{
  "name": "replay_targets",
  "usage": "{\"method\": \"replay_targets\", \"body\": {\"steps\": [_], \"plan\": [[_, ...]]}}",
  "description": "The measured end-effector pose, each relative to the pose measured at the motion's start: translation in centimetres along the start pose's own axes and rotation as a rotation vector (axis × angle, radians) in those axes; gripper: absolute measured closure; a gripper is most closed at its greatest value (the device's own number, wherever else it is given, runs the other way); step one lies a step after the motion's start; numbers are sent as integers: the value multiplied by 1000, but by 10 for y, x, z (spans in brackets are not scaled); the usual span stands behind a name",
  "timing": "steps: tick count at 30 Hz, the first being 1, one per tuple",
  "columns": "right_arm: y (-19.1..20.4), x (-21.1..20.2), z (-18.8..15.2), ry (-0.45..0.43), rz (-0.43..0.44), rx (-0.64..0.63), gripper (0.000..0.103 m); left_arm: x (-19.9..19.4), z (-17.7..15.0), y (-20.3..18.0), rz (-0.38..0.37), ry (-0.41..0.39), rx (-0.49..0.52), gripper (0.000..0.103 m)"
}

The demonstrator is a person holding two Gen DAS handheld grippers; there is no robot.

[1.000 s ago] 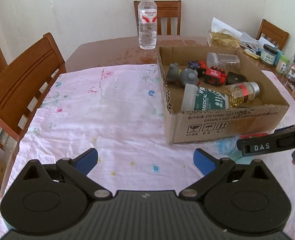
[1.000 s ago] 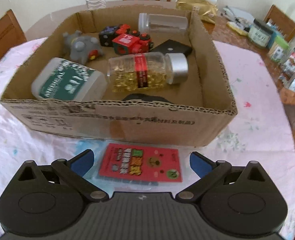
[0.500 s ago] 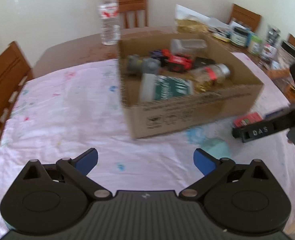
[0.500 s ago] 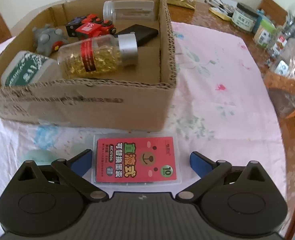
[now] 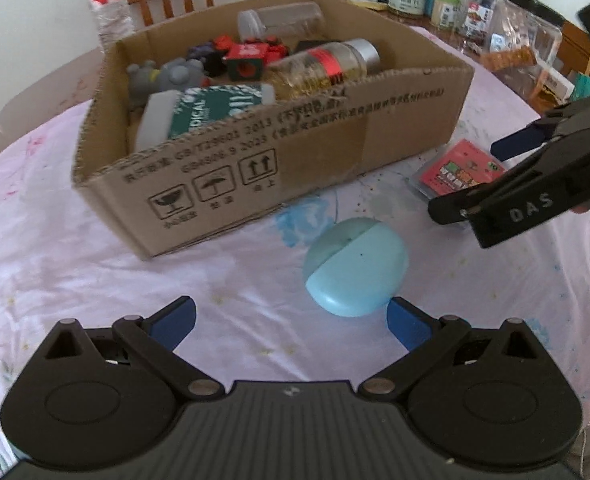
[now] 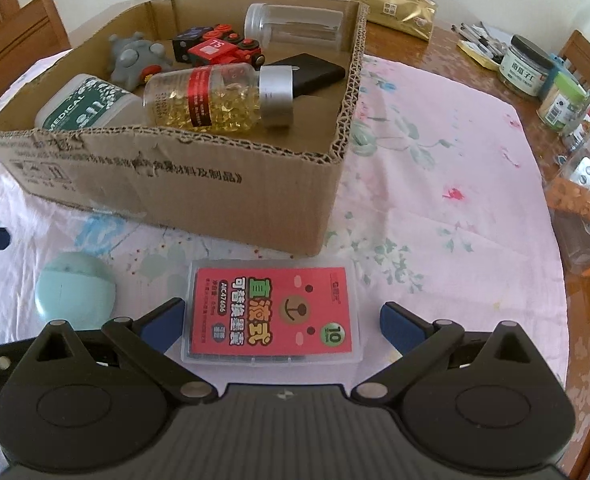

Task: Organize rigid objects
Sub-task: 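Move the left tool to the light blue round case while the right tool approaches the red card pack, then grasp the light blue case with the left tool while the right tool grasps the red card pack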

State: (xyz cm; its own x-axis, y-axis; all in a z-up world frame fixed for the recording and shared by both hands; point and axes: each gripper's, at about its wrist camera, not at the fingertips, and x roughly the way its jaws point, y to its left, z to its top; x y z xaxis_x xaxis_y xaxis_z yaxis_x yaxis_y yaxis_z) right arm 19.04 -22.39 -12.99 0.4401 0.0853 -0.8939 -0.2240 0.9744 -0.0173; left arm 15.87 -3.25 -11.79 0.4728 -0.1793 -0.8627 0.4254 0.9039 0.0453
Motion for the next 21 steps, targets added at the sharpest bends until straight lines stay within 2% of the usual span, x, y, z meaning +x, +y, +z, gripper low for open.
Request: {"method": "replay_targets", "body": {"steps": [8, 14, 17, 19, 21], "plan": [[-3, -2, -3, -21, 8, -19, 0, 13, 14, 2, -40, -12, -1, 0], [-5, -5, -12, -74, 25, -48, 0, 17, 23, -3, -60, -23, 20, 2], [-6, -7, -14, -80, 30, -56, 0, 12, 22, -9, -74, -43, 40, 15], [-7, -6, -14, -80, 31, -59, 0, 8, 22, -13, -83, -54, 53, 31], [-6, -6, -13, -80, 31, -59, 0, 6, 22, -16, -87, -61, 58, 42]]}}
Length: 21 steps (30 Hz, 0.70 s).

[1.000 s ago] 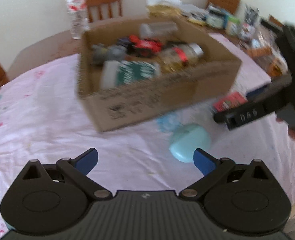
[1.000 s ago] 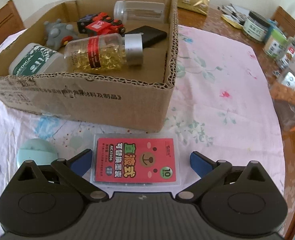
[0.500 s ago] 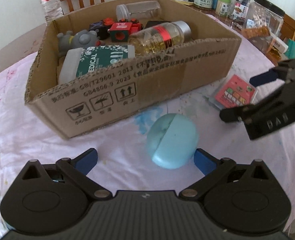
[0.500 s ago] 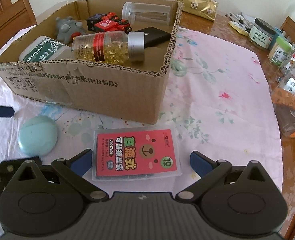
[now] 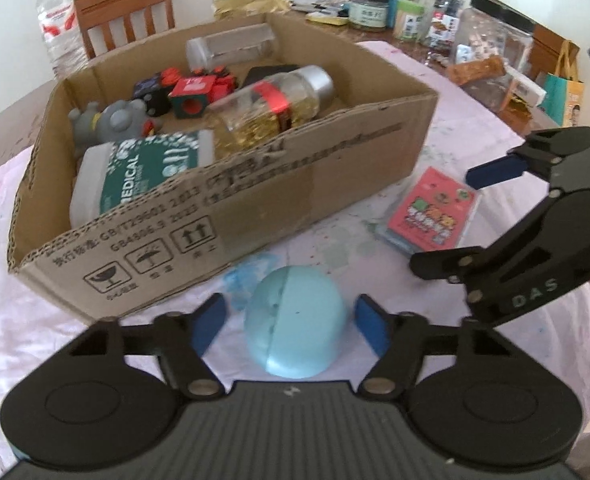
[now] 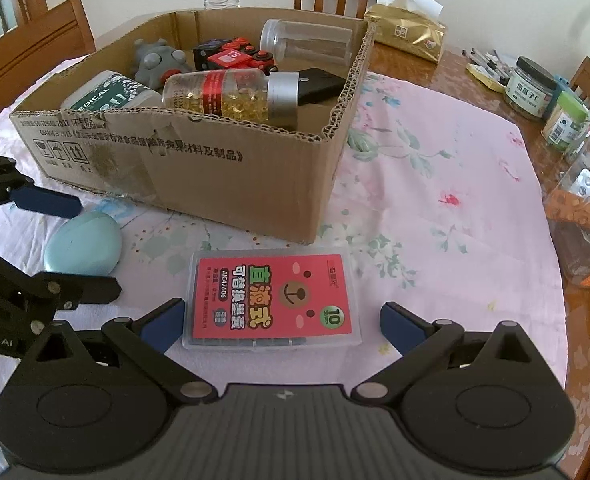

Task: Organize rigid objects
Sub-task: 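Grasp the light blue case with the left tool while the right tool grasps the red card pack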

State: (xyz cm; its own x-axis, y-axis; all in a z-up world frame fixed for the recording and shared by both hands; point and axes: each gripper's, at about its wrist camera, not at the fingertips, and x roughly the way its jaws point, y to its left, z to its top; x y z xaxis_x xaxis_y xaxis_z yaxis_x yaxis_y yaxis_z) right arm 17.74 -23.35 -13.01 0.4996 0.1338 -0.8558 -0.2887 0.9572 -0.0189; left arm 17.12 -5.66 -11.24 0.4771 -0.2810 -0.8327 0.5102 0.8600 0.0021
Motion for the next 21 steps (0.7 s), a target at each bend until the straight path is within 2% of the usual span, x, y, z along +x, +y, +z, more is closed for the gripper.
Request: {"method": "replay_targets", "body": {"steps": [3, 9, 16, 21], "plan": [[1, -1, 0, 0, -1, -1, 0, -3, -1, -2, 12, -6, -20, 50], [1, 0, -2, -6, -5, 3, 0, -8, -8, 8, 66, 4, -85, 50], [9, 1, 2, 14, -2, 1, 0, -24, -31, 39, 157, 17, -234, 50], [24, 4, 8, 25, 28, -45, 0, -26, -35, 42, 178, 15, -260, 50]]}}
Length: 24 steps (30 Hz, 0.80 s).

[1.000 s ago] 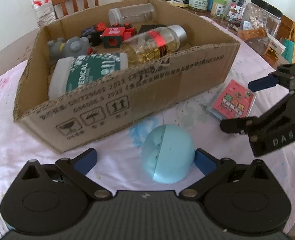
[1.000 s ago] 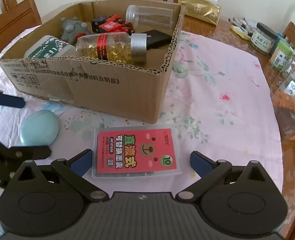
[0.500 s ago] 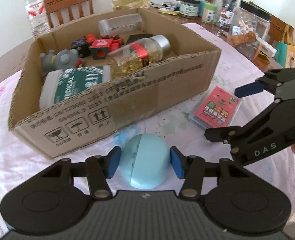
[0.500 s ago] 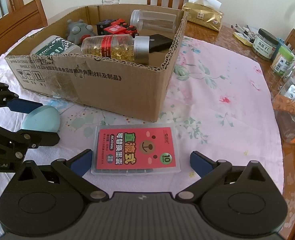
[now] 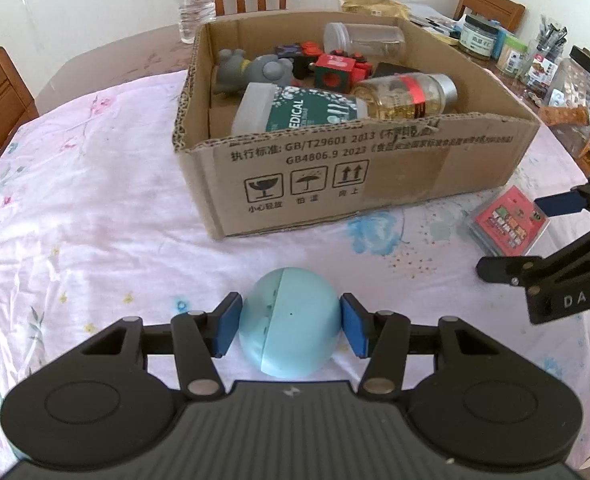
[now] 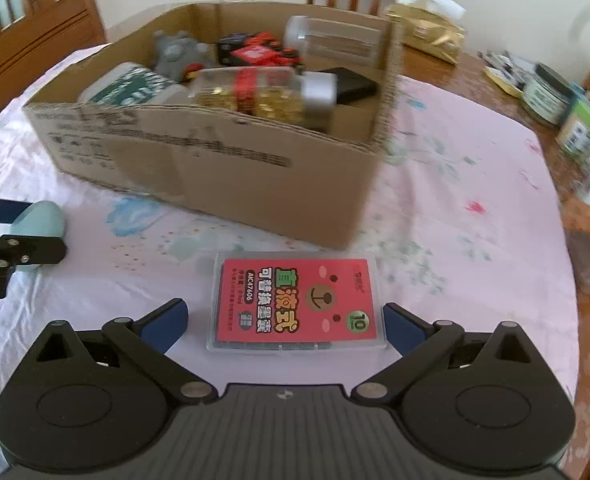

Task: Organize rigid objects
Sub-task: 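Grasp the light blue case with the left tool while the right tool grasps the red card pack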

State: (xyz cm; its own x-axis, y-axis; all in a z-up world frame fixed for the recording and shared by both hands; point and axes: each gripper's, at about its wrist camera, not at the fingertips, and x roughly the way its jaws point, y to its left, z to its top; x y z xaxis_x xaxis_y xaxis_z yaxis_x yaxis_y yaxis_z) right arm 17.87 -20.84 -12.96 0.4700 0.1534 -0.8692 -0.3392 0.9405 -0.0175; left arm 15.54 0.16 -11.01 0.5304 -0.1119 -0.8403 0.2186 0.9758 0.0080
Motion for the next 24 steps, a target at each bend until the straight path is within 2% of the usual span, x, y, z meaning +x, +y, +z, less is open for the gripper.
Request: {"method": "replay_targets", "body": {"steps": [11, 15, 24], "plan": [[0, 2, 4, -2, -10, 10, 0, 0, -2, -1, 9, -9, -7, 48], [-1, 0, 7, -14, -19, 18, 10, -1, -2, -1, 11, -7, -7, 47], [-2, -3, 4, 9, -24, 28, 10, 0, -2, 0, 17, -6, -12, 43]]}}
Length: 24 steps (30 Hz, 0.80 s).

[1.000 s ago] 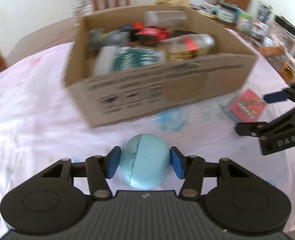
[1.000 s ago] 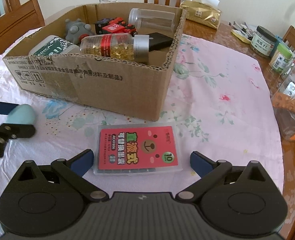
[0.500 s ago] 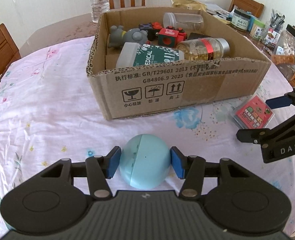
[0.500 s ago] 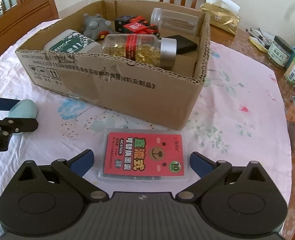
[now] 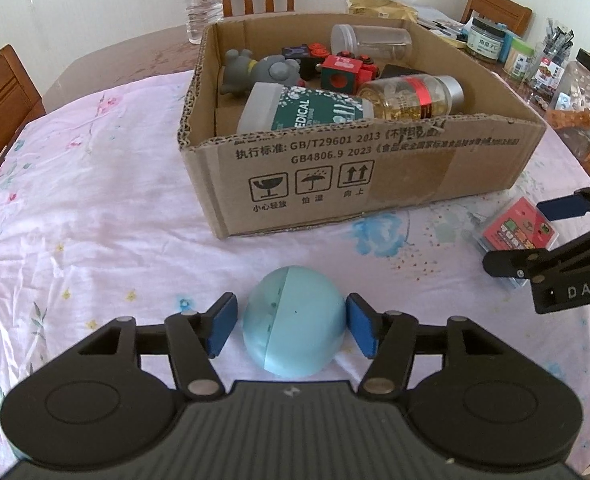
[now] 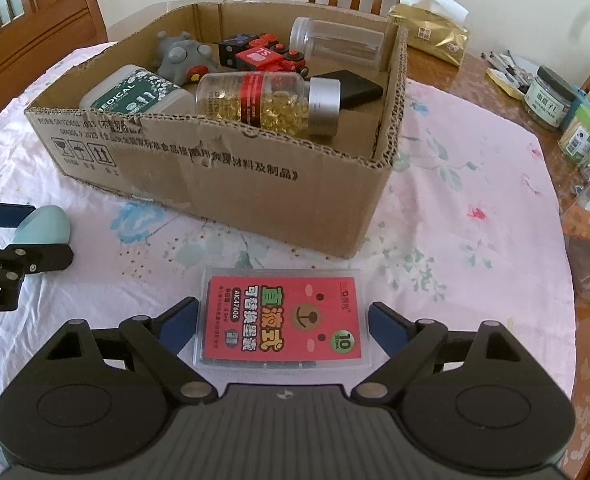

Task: Organize rigid objects
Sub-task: 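Grasp the light blue case with the left tool while the right tool grasps the red card pack, then drop the red card pack into the box with the right tool while the left tool carries the blue case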

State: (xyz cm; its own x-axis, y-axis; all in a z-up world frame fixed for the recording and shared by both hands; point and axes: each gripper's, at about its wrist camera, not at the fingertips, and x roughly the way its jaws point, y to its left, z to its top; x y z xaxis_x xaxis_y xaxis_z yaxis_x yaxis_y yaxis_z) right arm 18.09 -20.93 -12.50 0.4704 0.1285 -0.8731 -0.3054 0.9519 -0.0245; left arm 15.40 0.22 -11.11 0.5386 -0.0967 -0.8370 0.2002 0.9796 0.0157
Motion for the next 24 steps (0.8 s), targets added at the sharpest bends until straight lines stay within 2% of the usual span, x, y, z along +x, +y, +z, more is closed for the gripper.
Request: {"method": "replay_targets", "body": {"steps": [11, 16, 24], "plan": [[1, -2, -3, 2, -12, 20, 9, -4, -4, 0, -21, -4, 23, 43], [2, -2, -1, 11, -14, 16, 11, -4, -2, -1, -40, -1, 57, 50], [1, -13, -5, 21, -14, 2, 11, -8, -3, -1, -62, 29, 122, 51]]}}
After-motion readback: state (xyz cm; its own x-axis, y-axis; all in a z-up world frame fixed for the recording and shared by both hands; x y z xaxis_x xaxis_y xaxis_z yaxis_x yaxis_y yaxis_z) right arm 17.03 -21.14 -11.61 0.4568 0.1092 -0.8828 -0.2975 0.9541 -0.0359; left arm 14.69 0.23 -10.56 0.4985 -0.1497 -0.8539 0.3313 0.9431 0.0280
